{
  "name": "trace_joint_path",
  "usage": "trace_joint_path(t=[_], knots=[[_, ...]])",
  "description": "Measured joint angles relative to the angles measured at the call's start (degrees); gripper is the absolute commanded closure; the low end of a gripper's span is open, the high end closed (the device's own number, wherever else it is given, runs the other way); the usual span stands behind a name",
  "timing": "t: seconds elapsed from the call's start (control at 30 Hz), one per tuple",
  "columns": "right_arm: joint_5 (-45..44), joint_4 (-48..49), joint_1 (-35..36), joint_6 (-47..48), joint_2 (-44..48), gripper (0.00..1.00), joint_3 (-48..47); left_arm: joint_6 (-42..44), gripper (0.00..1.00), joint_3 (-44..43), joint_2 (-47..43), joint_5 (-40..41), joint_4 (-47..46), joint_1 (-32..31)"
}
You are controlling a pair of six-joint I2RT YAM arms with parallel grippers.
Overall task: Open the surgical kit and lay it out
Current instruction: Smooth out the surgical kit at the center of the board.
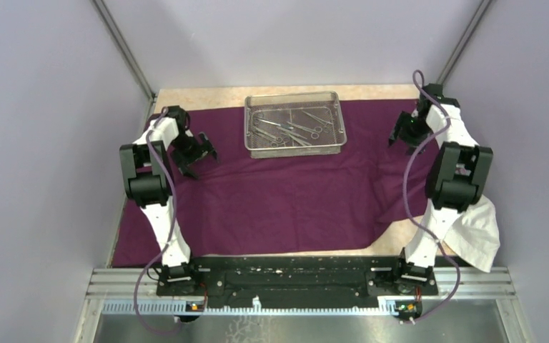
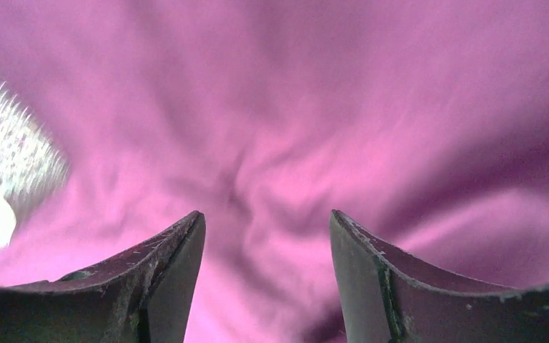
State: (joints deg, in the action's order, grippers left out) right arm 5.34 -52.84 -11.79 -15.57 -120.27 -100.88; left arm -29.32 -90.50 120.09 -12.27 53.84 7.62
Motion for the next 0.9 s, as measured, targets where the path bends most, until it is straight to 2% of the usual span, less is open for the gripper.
trace_joint_path(t=[0.13,0.3,0.43,0.57,0.73,0.9], knots=[[3.5,0.09,3.02,0.04,20.24,0.32,15.52,0.92,0.01,2.4,-2.21,1.22,-3.17,-1.33],[2.56,-1.38,1.77,0.66,35.8,0.32,24.48,1.11,0.01,7.26,-6.47,1.55,-7.54,-3.98],[-0.37,-4.44,-1.77,0.98,38.73,0.31,27.82,0.7,0.01,12.07,-11.43,0.37,-9.35,-6.45],[-11.91,-8.52,-6.43,0.72,40.7,0.28,28.15,0.0,0.01,18.27,-17.38,-0.98,-10.54,-9.6],[-26.88,-10.08,-7.08,0.33,43.71,0.24,28.13,0.28,0.01,23.1,-22.84,-3.06,-10.54,-11.67],[-33.97,-8.96,-11.26,-0.66,43.76,0.24,28.13,3.32,0.01,23.41,-26.4,-3.34,-10.56,-11.41]])
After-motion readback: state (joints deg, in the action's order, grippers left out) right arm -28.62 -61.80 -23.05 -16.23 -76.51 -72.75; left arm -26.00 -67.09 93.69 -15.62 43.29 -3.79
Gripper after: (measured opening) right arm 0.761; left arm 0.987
